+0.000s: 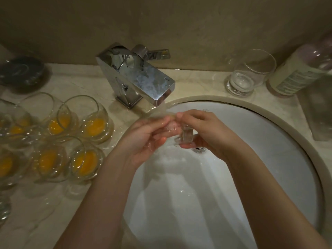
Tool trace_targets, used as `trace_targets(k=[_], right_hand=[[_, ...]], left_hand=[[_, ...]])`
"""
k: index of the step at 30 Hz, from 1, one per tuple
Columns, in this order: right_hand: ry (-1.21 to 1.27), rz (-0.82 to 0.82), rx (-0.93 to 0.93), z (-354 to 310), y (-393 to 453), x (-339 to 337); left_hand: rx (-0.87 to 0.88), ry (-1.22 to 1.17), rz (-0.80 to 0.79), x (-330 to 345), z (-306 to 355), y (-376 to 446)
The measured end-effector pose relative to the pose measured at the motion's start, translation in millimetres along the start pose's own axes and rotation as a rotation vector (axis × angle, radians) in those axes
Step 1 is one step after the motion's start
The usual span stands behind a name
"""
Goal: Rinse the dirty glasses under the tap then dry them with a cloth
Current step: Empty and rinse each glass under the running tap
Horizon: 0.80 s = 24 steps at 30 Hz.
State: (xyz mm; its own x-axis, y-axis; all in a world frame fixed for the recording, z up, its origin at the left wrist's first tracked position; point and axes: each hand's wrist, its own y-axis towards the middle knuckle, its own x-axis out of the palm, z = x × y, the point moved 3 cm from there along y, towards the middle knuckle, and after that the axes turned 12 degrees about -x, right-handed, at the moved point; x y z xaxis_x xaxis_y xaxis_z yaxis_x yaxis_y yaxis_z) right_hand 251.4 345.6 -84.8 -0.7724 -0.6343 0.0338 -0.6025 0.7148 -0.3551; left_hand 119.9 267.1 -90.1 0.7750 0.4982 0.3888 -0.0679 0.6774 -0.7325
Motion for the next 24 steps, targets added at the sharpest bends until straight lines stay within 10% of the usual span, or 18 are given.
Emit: trace_targets(k=[7, 19, 24], right_hand=[[-0.121, -0.015, -0.181, -8, -5, 0], [0.610, 0.155, 0.127, 19, -16, 28], [0.299, 0.148, -0.122, 22, -16, 42]], left_hand=[[0.020, -0.105, -0.024, -2, -2, -1], [0.334, -0.146, 0.170, -6, -30, -8], [0.397, -0.137, 0.251, -8, -29, 5]])
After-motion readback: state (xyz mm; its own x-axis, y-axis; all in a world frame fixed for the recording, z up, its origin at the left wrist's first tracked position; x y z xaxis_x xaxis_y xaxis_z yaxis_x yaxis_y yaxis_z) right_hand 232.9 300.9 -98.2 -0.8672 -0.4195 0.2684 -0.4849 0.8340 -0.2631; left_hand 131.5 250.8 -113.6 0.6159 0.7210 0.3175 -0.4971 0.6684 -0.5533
